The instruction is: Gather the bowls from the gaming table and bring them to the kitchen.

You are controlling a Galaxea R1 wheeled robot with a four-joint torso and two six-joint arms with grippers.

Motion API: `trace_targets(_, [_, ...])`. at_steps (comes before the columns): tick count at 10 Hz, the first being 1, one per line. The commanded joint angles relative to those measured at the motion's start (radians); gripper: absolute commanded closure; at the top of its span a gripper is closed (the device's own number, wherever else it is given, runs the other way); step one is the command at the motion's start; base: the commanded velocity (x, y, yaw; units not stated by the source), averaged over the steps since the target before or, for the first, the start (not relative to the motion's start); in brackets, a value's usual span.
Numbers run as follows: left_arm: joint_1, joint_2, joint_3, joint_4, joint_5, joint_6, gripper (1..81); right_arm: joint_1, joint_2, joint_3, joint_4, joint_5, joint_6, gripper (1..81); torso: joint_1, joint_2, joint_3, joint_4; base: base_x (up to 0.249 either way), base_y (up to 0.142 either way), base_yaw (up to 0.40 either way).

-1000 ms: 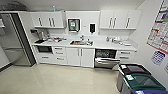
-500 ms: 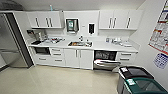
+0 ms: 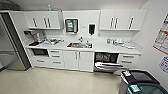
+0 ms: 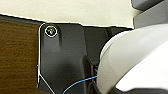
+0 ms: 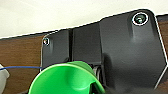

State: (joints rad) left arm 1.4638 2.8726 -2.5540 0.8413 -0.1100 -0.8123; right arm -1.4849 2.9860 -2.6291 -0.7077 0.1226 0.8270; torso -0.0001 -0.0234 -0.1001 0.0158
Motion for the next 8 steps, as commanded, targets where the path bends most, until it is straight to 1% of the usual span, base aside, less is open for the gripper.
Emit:
trace_targets(1, [-0.043,-0.01,0.006,0.01,0.019,0.002,81.1,0.048,0.0,0.003,-0.007,-0.034,-0.003,81.1,0.0,0.0,0.0,0.0,0.192,0.0,0.0])
trace_targets(4, [-0.043,-0.01,0.006,0.01,0.019,0.002,81.1,0.053,-0.002,0.002,-0.007,-0.034,-0.003,81.1,0.0,0.0,0.0,0.0,0.189,0.0,0.0])
trace_targets(8, [-0.043,-0.01,0.006,0.005,0.019,0.001,81.1,0.059,0.0,0.003,-0.01,-0.035,-0.003,81.1,0.001,0.0,0.0,0.0,0.157,0.0,0.0])
